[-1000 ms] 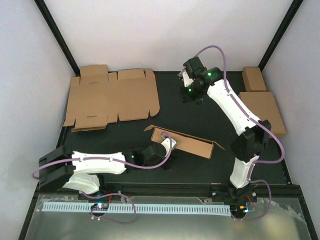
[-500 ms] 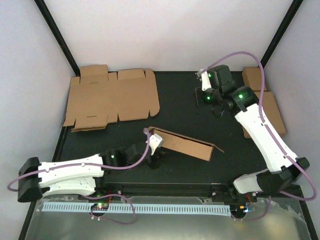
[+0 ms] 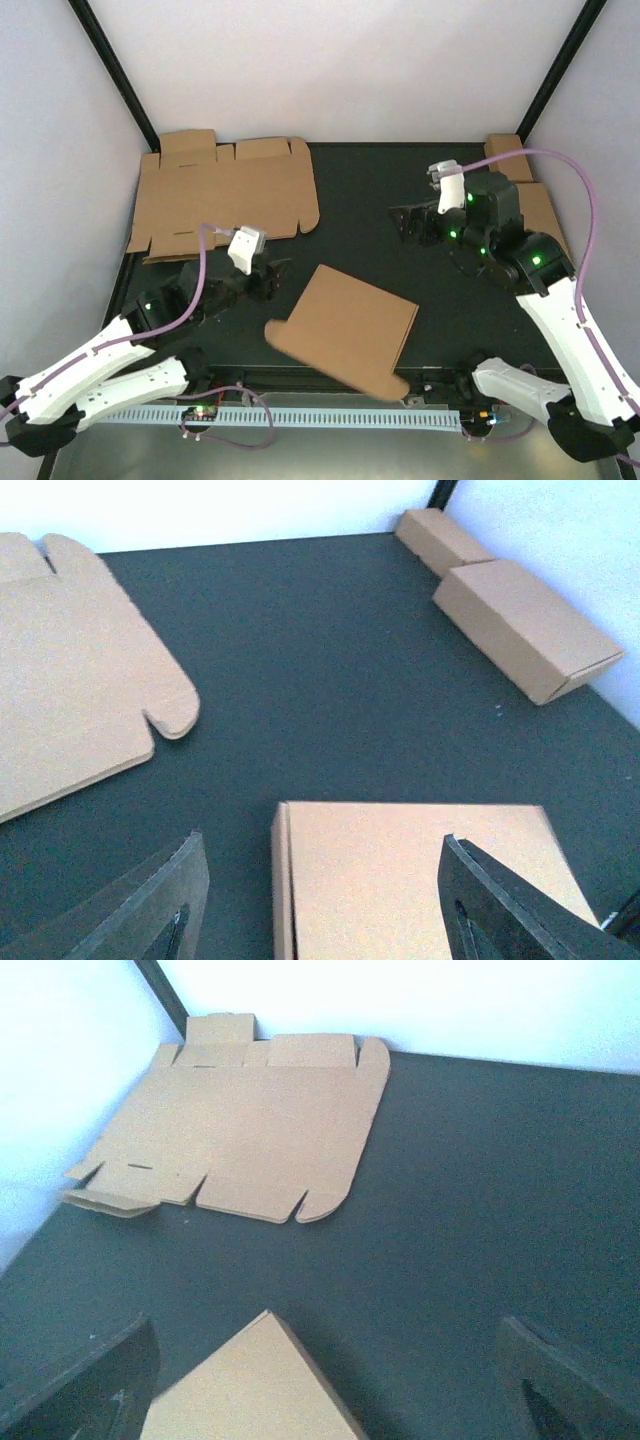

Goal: Fold the paper box

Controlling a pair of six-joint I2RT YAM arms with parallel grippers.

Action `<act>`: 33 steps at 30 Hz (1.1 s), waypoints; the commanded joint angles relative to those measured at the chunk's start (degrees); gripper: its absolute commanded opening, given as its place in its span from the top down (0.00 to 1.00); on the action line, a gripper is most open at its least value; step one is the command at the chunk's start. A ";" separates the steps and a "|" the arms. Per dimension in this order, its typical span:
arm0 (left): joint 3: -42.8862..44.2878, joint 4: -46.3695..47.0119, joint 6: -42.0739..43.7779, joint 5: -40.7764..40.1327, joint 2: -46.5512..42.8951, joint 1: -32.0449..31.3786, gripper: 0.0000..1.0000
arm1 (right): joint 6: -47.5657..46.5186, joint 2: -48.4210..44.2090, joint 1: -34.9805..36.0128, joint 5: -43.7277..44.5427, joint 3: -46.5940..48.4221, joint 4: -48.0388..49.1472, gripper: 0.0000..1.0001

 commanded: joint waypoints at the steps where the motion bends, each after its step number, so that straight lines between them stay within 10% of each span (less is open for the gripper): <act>1: 4.93 -6.56 5.38 3.64 3.53 5.40 0.33 | 1.44 -4.13 0.10 -0.63 -4.48 1.89 0.00; 15: 3.30 -11.46 3.07 15.55 9.22 13.82 0.31 | 4.92 -7.74 3.65 -10.95 -22.91 3.68 0.01; 25: -3.51 -7.48 2.39 27.94 9.12 14.19 0.31 | 11.93 -6.40 3.69 -23.45 -39.23 22.25 0.27; 33: -5.19 -5.31 0.89 31.22 11.36 14.20 0.30 | 16.85 -1.96 3.66 -30.12 -46.58 36.57 0.98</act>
